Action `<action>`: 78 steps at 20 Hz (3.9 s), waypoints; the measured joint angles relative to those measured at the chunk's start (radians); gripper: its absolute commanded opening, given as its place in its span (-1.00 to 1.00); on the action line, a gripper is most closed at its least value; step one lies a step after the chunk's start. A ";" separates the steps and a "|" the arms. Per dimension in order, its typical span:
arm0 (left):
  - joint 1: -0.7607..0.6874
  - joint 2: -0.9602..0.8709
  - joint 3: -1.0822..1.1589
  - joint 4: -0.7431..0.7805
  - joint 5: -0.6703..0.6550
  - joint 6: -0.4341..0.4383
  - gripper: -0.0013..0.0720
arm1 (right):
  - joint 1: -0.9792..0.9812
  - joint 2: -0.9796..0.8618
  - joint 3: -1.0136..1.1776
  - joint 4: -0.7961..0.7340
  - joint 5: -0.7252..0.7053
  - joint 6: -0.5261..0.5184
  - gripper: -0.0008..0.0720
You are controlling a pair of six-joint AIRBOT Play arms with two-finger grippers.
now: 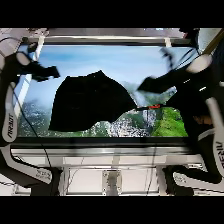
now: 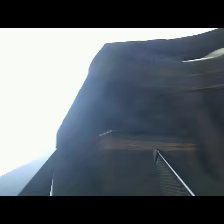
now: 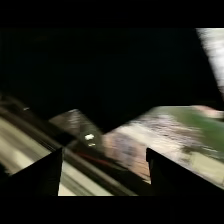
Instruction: Fold the clothes and pants, and hang the long-sleeved shirts on hangers.
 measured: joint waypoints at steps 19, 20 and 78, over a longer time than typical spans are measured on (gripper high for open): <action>0.069 -0.229 0.004 -0.186 -0.065 0.546 0.91 | 0.737 -0.204 -0.447 0.881 -0.846 -0.021 0.65; 0.068 -0.233 0.004 -0.187 -0.059 0.555 0.91 | 0.740 -0.211 -0.439 0.891 -0.856 -0.031 0.65; -0.652 0.393 -0.854 -0.308 0.187 -0.037 0.92 | -0.092 -0.211 0.022 0.043 -0.280 0.015 0.35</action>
